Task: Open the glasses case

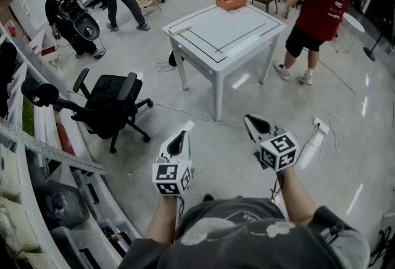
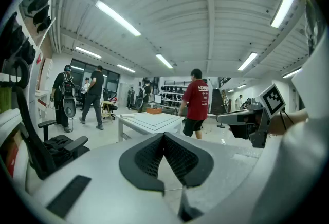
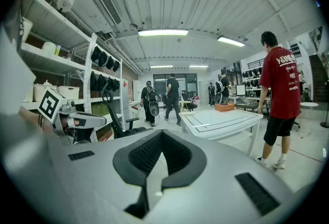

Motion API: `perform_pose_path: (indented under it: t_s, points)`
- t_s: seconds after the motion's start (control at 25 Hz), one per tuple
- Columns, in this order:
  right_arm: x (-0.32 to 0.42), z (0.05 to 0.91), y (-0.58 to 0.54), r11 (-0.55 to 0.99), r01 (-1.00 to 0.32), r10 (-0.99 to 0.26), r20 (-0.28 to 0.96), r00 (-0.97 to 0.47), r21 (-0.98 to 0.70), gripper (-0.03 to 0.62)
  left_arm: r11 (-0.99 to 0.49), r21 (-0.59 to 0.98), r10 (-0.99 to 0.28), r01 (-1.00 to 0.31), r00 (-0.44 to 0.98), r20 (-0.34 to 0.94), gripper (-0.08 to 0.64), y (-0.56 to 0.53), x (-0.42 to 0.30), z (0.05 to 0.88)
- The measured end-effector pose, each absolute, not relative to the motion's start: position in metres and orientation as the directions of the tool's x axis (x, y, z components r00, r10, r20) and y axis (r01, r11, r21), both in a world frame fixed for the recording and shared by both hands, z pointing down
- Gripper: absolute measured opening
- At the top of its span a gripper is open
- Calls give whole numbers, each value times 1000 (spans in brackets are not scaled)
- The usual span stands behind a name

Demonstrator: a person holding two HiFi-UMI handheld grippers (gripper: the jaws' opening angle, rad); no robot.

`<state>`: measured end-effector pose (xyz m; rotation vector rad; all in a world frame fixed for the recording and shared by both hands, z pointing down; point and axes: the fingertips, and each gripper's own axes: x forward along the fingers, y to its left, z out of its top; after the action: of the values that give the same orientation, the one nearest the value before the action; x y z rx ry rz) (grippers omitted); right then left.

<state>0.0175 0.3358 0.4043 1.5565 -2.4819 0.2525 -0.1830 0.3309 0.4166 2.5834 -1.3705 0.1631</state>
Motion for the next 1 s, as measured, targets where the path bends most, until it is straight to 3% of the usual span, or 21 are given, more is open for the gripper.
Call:
perform_pose_path:
  t_s: [0.44, 0.76, 1.0]
  points:
    - [-25, 404, 306, 403, -914, -884, 241, -401, -45, -2, -541, 152, -802, -827, 562, 203, 0, 304, -233, 424]
    - [-3, 409, 288, 301, -947, -924, 213, -319, -111, 0, -550, 176, -785, -817, 577, 226, 0, 289, -239, 439]
    - [12, 423, 250, 306, -942, -918, 220, -330, -137, 0, -521, 180, -795, -834, 551, 254, 0, 258, -236, 450]
